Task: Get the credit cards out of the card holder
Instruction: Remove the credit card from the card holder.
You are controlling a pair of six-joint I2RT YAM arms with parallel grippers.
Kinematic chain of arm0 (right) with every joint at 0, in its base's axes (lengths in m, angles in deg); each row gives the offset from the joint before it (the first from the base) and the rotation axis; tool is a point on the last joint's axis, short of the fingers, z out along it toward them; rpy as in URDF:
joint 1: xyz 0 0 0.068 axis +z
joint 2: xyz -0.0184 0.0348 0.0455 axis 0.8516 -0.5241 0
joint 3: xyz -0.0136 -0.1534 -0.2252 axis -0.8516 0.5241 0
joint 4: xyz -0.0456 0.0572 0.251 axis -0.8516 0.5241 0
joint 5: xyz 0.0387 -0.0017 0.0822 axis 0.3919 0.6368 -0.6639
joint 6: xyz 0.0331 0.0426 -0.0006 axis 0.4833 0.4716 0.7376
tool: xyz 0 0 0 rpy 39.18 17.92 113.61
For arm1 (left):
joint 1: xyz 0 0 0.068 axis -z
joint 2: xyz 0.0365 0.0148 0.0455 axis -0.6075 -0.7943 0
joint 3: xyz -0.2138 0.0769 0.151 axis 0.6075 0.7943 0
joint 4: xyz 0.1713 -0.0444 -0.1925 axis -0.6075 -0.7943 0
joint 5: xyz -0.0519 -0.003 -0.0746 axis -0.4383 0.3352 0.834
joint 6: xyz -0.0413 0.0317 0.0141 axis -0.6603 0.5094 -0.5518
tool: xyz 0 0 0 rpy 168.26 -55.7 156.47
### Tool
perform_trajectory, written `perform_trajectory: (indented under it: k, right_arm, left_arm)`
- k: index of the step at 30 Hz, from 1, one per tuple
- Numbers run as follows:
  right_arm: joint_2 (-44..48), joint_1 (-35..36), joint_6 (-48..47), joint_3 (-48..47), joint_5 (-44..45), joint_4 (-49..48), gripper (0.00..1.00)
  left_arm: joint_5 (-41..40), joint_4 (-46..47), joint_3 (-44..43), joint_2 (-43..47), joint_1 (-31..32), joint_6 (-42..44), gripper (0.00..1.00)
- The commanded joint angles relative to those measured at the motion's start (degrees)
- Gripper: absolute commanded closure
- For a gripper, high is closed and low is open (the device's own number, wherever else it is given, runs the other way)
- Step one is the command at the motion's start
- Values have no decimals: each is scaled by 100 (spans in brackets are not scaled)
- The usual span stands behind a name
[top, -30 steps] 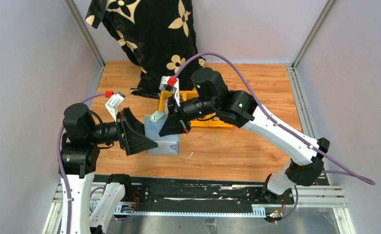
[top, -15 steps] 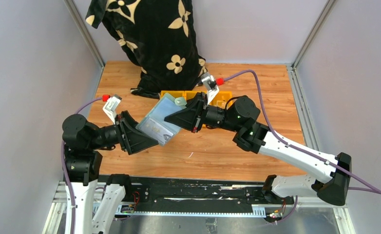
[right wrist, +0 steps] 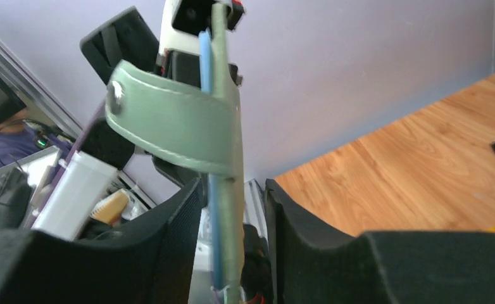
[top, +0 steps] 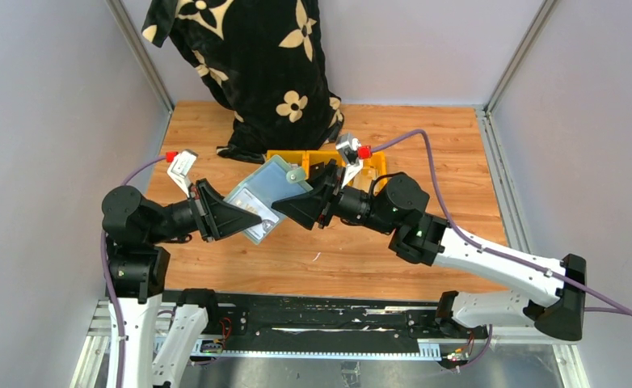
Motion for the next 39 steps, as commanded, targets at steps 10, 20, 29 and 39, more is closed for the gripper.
perform_trajectory:
  k: [10,20,29,39]
  right_arm:
    - [-1020,-107,-2435,-2840,-951,4694,66]
    - [-929,-129,-2385,-3166,-987,4697,100]
    - [130,-171,-294,-730,-426,951,100]
    - [245,-169,499,-100,-196,-160,100]
  left_arm:
    - [103,-2720,-1088,-443,2,2764,100]
    - [-161,-3119,-1326,-443,1,3388,39]
    - [-1546,-753,-553,626,2,1643,4]
    - [-726,816,42,843,1,277,23]
